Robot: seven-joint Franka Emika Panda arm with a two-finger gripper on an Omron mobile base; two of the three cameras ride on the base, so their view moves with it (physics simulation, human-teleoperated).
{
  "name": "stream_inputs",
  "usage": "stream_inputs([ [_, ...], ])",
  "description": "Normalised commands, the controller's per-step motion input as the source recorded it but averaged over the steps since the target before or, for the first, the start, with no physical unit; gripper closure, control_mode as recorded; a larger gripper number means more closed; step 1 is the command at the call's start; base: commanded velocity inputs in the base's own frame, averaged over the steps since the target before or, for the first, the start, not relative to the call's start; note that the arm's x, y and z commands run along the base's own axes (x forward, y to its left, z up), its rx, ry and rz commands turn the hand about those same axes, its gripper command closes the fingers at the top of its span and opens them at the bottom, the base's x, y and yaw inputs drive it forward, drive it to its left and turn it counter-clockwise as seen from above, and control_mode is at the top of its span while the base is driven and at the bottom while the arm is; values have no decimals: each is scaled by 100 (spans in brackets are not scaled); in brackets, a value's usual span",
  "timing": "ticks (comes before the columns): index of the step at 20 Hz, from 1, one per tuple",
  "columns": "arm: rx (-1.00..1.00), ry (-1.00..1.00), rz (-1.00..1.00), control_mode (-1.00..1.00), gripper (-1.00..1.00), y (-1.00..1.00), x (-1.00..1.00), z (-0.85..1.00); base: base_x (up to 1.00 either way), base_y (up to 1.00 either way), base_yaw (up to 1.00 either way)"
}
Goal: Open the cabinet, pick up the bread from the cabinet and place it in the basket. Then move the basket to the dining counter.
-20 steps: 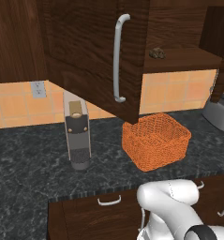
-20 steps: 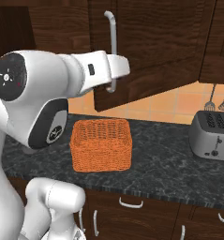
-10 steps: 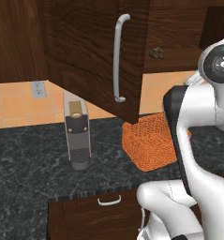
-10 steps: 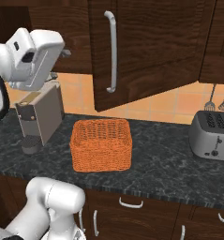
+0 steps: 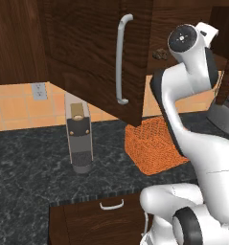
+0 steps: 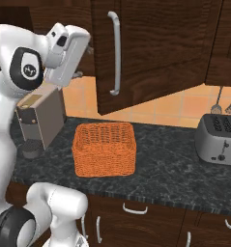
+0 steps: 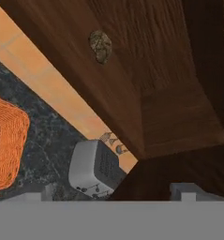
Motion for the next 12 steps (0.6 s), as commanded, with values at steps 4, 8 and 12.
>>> stream_inputs([
  [4, 0, 21, -2, -100, -100, -49, 89, -17, 0, 0, 0],
  [8, 0, 6, -13, -100, -100, -92, 19, -1, 0, 0, 0],
  [12, 1, 0, -21, -100, -100, -100, -13, 0, 0, 0, 0],
])
